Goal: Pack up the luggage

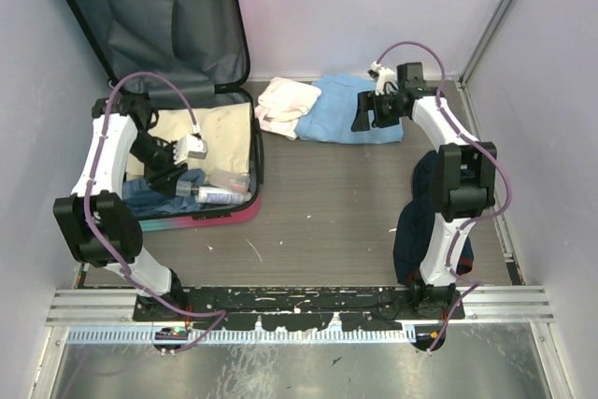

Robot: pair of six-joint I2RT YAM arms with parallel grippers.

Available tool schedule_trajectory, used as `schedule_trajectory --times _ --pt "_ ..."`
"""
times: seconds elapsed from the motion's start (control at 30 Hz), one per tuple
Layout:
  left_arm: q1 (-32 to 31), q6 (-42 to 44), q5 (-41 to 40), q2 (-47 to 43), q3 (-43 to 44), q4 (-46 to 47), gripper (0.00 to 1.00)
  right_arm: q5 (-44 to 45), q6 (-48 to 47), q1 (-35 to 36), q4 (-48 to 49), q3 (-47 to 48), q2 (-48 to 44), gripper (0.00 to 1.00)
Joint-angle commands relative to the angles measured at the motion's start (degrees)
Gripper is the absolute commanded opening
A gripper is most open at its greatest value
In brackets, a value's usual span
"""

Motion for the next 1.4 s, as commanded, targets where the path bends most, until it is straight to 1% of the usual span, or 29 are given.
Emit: schedule_trajectory --times 0.0,0.07,0.17,0.2,0.23,0.43,0.5,0.6,0.67,0.77,0.9,1.0,1.1,1.17,1.27,1.37 --pt "0.46 2.81 -4.91 -1.48 -3.52 3.09 0.32 1.91 -1.95 3.07 3.20 6.75 3.40 0.80" --pt "0.46 1.19 -5.54 -1.90 -3.39 4.70 0.49 3.29 -2.37 4.14 4.16 8.61 5.83 0.80" --pt "0.49 -2.08 -4.69 -2.49 -1.04 6.15 0.70 5.25 -2.07 5.05 5.62 11.93 9.66 0.79" --pt "0.45 -2.95 -4.16 -2.81 -0.06 6.51 0.82 5.90 -1.90 5.30 5.90 13.39 11.21 0.79" --pt "0.44 -3.91 -3.67 -2.94 1.07 6.84 0.98 6.57 -1.82 5.51 6.05 15.12 12.67 0.79" --pt "0.35 -11.50 0.51 -2.47 8.03 9.14 0.98 10.41 -1.49 6.84 7.29 21.50 20.19 0.76" --pt "-0.42 -15.10 1.21 -2.18 10.51 11.01 0.98 11.26 -1.52 7.04 7.33 21.70 21.89 0.76" --pt "-2.09 -21.16 0.73 -2.17 12.11 16.55 0.98 11.81 -2.23 7.06 6.84 19.18 22.57 0.75" --pt "-3.17 -24.20 1.32 -1.86 13.25 18.53 0.98 12.06 -3.11 7.09 6.01 15.83 21.53 0.75" --pt "-5.56 -28.76 1.92 -0.93 14.88 20.67 0.98 12.24 -5.59 7.09 5.74 7.10 17.47 0.74" --pt "-10.98 -33.89 1.44 -0.61 14.49 23.96 0.98 12.18 -9.97 6.91 5.94 -6.14 9.91 0.73" --pt "-15.12 -38.63 2.79 -0.43 13.26 26.42 0.98 11.92 -11.93 6.60 5.85 -14.24 4.84 0.72" --pt "-19.86 -49.19 5.72 -0.31 10.71 31.89 0.99 10.85 -12.77 6.56 5.10 -20.40 -0.33 0.72" --pt "-23.97 -57.45 5.98 -0.87 7.32 37.93 0.99 10.18 -13.53 6.58 5.13 -22.69 -3.01 0.72" --pt "-30.09 -70.08 4.04 -0.48 2.68 47.39 0.99 8.12 -13.60 6.03 3.30 -22.20 -7.47 0.74" --pt "-34.03 -82.68 4.50 3.81 2.32 51.96 0.99 4.18 -10.92 4.15 1.91 -19.45 -11.53 0.82"
